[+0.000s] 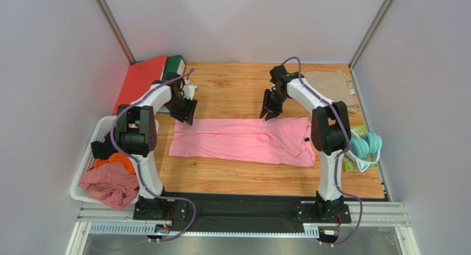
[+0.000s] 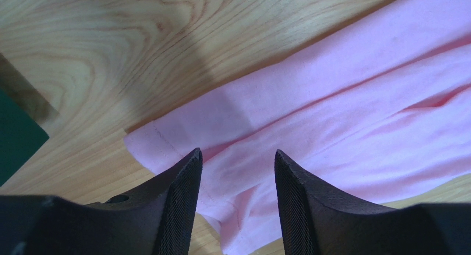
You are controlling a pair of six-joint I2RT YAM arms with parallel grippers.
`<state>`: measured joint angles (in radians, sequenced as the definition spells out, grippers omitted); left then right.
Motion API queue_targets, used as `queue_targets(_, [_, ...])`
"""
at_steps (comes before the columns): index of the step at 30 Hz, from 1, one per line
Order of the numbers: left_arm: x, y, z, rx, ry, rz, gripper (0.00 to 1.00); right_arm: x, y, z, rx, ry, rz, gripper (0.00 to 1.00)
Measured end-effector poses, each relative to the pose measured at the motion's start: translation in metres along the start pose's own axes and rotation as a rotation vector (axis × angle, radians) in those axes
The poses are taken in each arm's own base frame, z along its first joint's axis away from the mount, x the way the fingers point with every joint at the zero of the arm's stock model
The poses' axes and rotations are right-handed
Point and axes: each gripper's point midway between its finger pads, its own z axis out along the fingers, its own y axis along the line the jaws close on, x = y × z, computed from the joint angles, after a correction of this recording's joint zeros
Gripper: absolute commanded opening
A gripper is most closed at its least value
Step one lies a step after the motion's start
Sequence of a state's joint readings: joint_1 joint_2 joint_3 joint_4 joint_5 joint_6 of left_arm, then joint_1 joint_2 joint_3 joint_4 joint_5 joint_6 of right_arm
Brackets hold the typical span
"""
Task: Fold and stack the t-shirts
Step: Fold the other side of the tshirt into a rectangle
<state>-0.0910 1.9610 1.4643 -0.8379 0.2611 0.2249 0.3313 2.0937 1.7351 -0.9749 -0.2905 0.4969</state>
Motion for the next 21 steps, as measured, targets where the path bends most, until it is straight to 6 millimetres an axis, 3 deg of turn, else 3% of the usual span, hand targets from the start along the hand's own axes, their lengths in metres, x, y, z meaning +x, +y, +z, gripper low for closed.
queue_targets(8, [0.008,0.005,0.018,-0.001,0.044,-0.010,0.57,-0.010,0.003,0.022,0.005,0.020,-0.001,0.31])
queue_targets(16, [0.008,0.005,0.018,0.001,0.046,-0.005,0.57,-0.003,0.004,0.029,0.014,0.043,-0.014,0.29])
queue_targets(21, [0.009,0.005,0.018,0.002,0.049,-0.003,0.57,0.016,-0.001,0.039,0.040,0.088,-0.032,0.27])
